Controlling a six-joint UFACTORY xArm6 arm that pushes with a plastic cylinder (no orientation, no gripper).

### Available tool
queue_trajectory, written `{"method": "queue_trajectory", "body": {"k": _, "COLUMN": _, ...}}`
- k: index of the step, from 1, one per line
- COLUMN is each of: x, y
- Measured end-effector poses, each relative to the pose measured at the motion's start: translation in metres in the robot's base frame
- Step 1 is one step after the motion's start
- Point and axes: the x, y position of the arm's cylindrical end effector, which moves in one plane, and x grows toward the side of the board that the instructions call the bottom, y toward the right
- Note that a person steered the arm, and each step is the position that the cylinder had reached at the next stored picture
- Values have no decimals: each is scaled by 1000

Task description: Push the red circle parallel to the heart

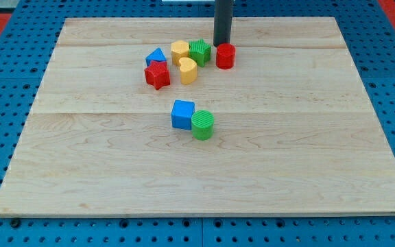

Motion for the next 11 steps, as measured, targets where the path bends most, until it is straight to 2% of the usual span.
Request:
{"method": "queue_trajectory", "body": {"k": 4, "x": 10, "y": 64}}
{"method": "queue_trajectory", "body": {"k": 7, "x": 25, "y": 25}}
{"method": "queue_trajectory", "body": {"k": 10, "x": 51, "y": 25}}
{"method": "queue_trajectory", "body": {"k": 11, "x": 68, "y": 45}}
